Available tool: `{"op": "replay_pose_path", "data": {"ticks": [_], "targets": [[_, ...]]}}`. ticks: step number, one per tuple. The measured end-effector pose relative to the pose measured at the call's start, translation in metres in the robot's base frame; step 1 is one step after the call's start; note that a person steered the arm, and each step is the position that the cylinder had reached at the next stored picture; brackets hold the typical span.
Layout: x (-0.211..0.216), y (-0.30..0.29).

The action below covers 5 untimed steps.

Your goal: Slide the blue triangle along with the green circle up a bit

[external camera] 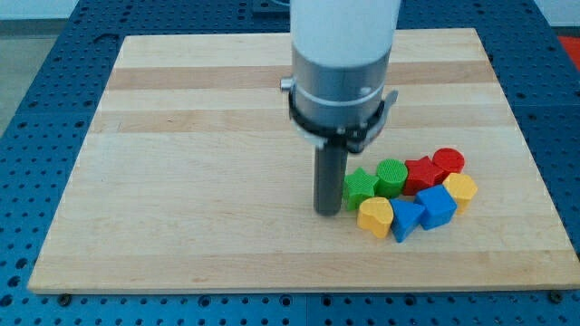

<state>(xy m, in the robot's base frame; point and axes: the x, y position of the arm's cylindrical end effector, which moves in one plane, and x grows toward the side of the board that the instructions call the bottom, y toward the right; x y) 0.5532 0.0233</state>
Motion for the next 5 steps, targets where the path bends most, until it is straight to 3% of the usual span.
{"op": "replay_pose_path", "data": {"ticks": [1, 3, 5], "targets": [[0.063, -0.006], [0.051, 0.060], [0.050, 0.086]]}}
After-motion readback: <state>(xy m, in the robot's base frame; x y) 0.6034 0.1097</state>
